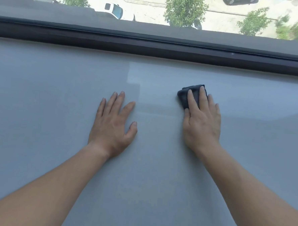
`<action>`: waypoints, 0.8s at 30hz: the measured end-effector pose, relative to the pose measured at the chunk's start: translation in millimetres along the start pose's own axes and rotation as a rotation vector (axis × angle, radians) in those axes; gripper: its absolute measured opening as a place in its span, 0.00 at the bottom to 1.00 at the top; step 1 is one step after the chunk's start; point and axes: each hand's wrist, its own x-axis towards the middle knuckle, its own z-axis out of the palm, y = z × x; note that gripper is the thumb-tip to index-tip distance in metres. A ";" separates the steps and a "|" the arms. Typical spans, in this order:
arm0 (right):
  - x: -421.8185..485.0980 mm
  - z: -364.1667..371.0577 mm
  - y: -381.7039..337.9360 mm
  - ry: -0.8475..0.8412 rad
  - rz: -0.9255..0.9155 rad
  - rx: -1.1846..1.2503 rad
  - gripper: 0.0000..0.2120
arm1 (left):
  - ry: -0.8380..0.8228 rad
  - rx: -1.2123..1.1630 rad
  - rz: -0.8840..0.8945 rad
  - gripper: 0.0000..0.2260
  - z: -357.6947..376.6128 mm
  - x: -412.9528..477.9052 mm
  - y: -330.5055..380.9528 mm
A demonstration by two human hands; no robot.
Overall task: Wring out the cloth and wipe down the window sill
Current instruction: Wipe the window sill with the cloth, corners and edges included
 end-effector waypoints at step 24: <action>-131.3 9.2 -9.2 -0.015 0.008 0.025 0.27 | -0.024 -0.116 -0.007 0.30 -11.3 -93.1 4.2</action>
